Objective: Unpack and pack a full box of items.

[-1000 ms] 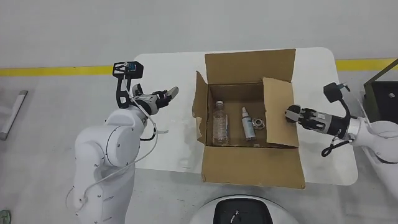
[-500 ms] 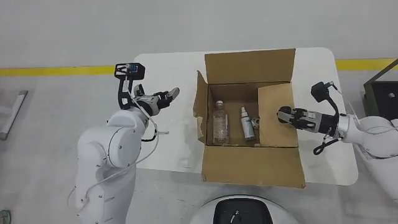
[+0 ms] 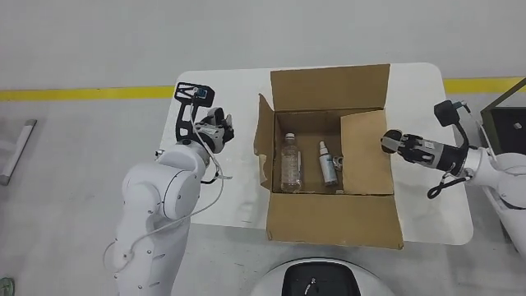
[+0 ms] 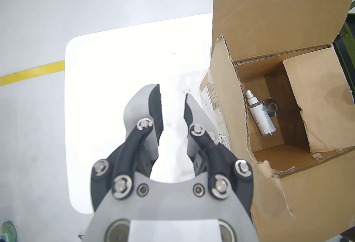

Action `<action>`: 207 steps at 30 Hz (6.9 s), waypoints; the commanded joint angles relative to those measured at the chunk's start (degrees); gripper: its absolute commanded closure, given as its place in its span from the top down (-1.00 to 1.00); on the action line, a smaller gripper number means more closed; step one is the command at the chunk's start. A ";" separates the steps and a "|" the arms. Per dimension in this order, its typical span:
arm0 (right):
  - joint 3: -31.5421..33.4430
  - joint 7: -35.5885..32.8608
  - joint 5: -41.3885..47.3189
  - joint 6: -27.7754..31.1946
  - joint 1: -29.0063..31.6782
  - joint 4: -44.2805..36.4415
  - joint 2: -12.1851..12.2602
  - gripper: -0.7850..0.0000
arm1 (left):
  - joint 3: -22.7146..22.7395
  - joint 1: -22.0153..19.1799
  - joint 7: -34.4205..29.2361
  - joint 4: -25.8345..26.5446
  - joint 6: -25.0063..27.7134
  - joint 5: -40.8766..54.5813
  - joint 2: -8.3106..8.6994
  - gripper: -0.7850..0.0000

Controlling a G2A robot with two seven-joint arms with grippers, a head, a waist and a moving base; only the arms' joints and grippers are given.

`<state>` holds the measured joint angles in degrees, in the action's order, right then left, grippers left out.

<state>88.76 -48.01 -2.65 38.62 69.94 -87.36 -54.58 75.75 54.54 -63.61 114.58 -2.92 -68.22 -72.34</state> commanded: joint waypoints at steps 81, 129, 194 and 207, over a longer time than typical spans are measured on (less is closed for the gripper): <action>-15.30 -5.45 15.52 -9.92 -29.68 27.34 -4.14 -1.00 | -7.51 -0.27 4.49 -5.43 18.87 4.73 0.21 1.00; -21.44 -9.34 9.13 -2.77 -21.48 20.59 -3.42 -1.00 | 2.68 22.52 6.90 6.67 50.49 -11.53 10.97 1.00; -23.97 -3.81 6.54 -7.03 -19.73 13.57 -2.97 -1.00 | -15.03 0.75 14.46 -7.52 20.64 -2.79 7.65 1.00; -25.34 -3.95 7.35 -6.97 -20.99 15.17 -3.50 -1.00 | -12.70 3.65 14.55 -5.50 21.46 -3.86 8.19 1.00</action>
<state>63.44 -51.90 4.60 31.67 48.98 -72.21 -58.07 62.54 57.66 -48.98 108.64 18.50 -71.96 -64.26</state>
